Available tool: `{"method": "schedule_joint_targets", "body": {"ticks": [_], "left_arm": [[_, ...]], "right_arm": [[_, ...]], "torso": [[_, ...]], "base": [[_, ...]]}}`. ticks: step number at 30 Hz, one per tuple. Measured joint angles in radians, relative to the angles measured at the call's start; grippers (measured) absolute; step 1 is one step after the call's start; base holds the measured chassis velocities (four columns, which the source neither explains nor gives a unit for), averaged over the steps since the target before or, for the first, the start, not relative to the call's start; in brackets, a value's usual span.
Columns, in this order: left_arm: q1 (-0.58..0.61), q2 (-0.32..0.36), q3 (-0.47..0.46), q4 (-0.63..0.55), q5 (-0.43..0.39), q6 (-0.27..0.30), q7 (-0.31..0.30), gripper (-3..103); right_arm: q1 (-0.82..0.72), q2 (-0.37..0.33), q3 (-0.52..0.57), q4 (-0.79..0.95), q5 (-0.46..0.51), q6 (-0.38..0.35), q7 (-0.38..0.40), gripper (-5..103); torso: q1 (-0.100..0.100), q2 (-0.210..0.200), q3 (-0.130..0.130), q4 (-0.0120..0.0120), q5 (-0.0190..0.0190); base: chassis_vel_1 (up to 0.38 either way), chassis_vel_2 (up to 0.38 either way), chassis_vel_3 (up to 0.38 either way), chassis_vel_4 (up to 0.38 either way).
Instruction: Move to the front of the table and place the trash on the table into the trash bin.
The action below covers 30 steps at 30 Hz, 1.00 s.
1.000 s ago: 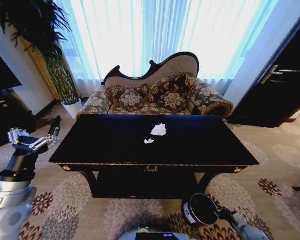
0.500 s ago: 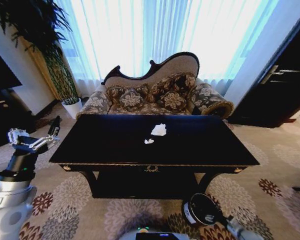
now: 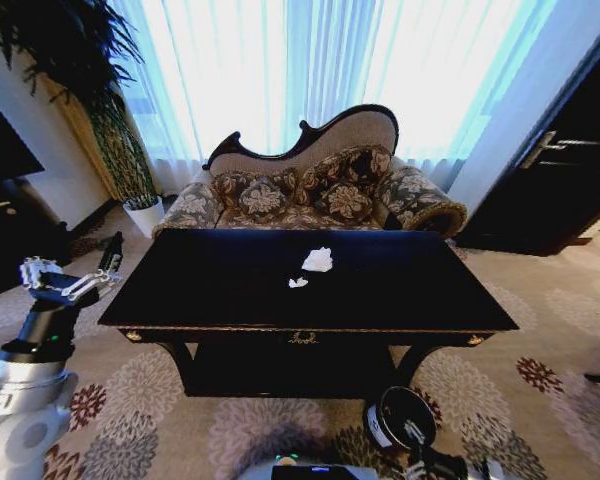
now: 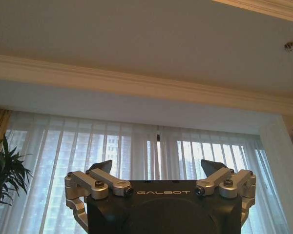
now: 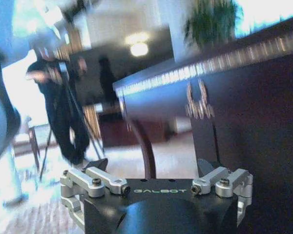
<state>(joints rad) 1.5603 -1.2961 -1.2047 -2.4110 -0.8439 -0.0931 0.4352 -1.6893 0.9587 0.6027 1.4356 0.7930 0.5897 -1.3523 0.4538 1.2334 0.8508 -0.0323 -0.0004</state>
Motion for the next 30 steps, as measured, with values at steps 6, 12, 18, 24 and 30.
{"method": "schedule_joint_targets", "body": {"ticks": [6, 12, 18, 24, 30], "left_arm": [[0.008, 0.005, -0.011, -0.003, -0.006, -0.003, 0.000, 100], [0.013, 0.002, -0.013, 0.000, -0.005, -0.006, -0.001, 100], [0.025, -0.035, 0.003, -0.006, -0.005, -0.006, -0.015, 100], [0.039, -0.048, -0.007, -0.002, -0.010, 0.006, -0.062, 100], [0.052, -0.036, -0.019, -0.027, -0.034, 0.032, -0.088, 100]], "right_arm": [[-0.032, 0.009, 0.012, 0.140, 0.054, -0.021, 0.014, 100], [-0.063, 0.008, 0.030, 0.291, 0.139, -0.055, 0.037, 100], [-0.051, -0.008, 0.040, 0.418, 0.230, -0.087, 0.151, 100], [0.003, -0.019, 0.024, 0.570, 0.194, -0.090, 0.448, 100], [0.076, -0.026, -0.015, 0.714, 0.060, -0.164, 0.897, 100]], "torso": [[0.000, 0.000, 0.000, -0.0001, -0.0001], [0.000, 0.000, 0.000, -0.0002, 0.0000], [0.000, 0.000, 0.000, -0.0001, 0.0001], [0.000, 0.000, 0.000, -0.0001, 0.0001], [0.000, 0.000, 0.000, 0.0001, 0.0001]], "base": [[0.000, 0.000, 0.000, 0.000], [0.000, 0.000, 0.000, 0.000], [0.000, 0.000, 0.000, 0.000], [0.000, 0.000, 0.000, 0.000], [0.000, 0.000, 0.000, 0.000]]}}
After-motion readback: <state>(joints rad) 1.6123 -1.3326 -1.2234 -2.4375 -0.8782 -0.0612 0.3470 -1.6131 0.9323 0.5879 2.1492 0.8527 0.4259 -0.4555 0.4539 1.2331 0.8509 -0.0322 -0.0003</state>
